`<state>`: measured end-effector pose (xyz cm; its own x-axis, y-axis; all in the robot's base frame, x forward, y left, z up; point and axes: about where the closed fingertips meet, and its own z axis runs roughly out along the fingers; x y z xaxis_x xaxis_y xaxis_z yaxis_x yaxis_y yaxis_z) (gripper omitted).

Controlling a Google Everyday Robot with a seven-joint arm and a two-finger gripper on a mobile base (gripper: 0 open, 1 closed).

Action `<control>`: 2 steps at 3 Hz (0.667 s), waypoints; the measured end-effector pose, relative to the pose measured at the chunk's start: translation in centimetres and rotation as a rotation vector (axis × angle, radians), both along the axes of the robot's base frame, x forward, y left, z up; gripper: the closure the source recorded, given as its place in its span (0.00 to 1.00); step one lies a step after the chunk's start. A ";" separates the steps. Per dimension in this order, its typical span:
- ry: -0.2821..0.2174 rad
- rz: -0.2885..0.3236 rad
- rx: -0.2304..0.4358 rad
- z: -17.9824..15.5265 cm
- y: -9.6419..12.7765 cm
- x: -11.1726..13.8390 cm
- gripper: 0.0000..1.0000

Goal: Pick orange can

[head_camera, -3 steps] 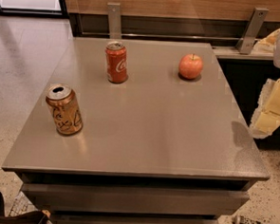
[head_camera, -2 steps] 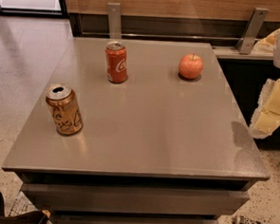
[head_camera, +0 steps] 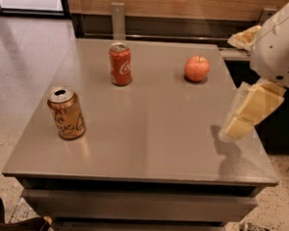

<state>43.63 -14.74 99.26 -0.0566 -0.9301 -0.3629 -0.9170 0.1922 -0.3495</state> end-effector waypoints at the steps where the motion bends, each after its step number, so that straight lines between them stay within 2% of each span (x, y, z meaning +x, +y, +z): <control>1: -0.082 0.105 0.163 -0.3 5.4 0.7 0.00; 2: -0.112 0.198 0.400 -1.8 11.5 2.4 0.00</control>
Offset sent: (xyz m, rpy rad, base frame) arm 0.0255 0.1677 -0.0039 0.6956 -0.1252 0.2820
